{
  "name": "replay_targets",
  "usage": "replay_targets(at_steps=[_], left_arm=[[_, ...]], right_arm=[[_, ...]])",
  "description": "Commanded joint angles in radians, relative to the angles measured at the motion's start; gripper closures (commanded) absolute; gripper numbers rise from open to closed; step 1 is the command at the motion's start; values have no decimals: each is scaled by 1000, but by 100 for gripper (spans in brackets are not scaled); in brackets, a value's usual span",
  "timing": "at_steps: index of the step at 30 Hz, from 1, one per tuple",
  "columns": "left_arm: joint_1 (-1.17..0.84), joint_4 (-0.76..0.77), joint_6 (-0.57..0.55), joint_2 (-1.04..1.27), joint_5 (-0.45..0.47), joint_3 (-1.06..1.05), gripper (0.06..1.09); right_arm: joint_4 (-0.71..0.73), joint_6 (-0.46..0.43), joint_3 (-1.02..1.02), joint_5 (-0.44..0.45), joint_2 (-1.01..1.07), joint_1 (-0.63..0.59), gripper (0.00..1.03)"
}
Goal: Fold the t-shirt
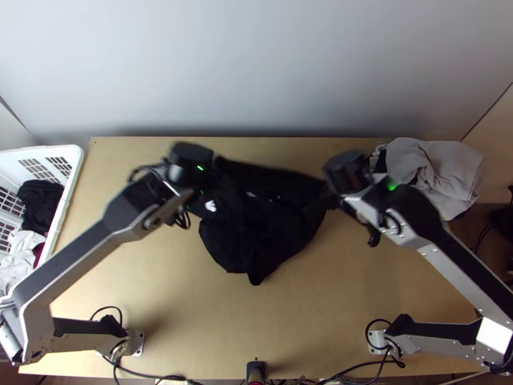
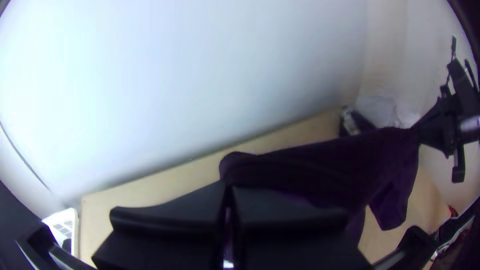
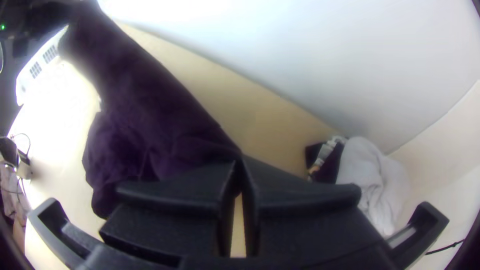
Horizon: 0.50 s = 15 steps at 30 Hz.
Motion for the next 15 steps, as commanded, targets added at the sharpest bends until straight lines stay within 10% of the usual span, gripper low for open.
replay_targets(at_steps=[1, 15], left_arm=[[31, 52, 68, -40, -50, 212, 105], [-52, 259, 433, -176, -208, 333, 105]], right_arm=[[-12, -14, 213, 6, -5, -28, 100], [163, -199, 440, 94, -9, 83, 100]])
